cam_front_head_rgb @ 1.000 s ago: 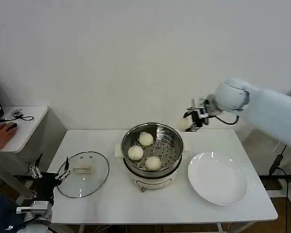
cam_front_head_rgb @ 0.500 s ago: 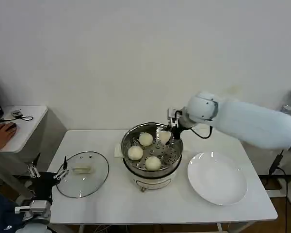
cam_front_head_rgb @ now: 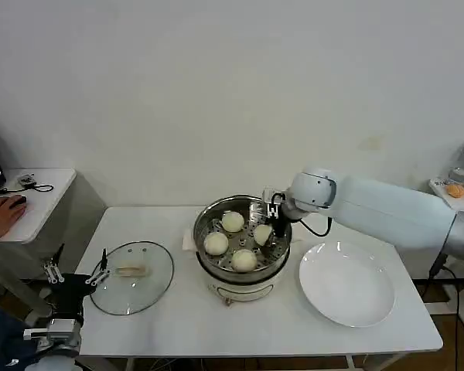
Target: Take steamed baozi put them in steamer then cover it.
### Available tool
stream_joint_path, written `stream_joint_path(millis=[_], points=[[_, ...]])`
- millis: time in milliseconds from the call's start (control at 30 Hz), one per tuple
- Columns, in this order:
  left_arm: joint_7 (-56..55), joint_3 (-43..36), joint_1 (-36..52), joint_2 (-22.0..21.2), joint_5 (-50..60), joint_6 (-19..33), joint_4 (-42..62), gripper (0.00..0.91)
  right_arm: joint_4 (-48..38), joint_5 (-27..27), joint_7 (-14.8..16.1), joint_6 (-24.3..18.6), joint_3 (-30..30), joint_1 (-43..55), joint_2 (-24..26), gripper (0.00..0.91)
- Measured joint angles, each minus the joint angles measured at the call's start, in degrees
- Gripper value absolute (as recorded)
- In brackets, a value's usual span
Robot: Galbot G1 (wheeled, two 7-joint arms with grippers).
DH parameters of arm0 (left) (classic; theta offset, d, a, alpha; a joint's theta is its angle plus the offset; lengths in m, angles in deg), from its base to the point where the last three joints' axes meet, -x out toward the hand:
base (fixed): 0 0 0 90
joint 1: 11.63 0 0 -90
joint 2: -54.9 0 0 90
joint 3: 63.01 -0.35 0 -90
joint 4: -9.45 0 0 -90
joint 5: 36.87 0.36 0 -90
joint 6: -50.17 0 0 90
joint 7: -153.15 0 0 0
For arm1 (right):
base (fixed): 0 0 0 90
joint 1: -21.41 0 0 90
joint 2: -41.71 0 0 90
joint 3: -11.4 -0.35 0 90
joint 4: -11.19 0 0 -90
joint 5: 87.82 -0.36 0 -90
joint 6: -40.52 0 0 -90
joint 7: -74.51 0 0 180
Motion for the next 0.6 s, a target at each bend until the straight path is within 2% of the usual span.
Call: stream_joint_path(millis=[200,433,533,600], points=[[-0.08,0.02,-0.19,-0.15,0.00,0.06,0.03,0.907,0.38,-0.23,-1.46,0.87,-1.17,-0.23,0.43,0.907],[-0.25,-0.16,-0.19,-0.29,0.11,0.02,0.02,0.907,3.40,-3.07,-4.40,2.33,-3.86,0.41,2.28,0.907],[-0.26,-0.26,-0.16,-0.46,0.10,0.06,0.10,0.907,5.70,-4.69,-6.50,2.39,-5.36,0.31,3.76,0.907],[-0.26,-0.38,-0.15,-0.58,0.09,0.12,0.30,0.907,7.43,-5.96,-9.04,1.96,-6.63,-0.08,5.12,0.907]])
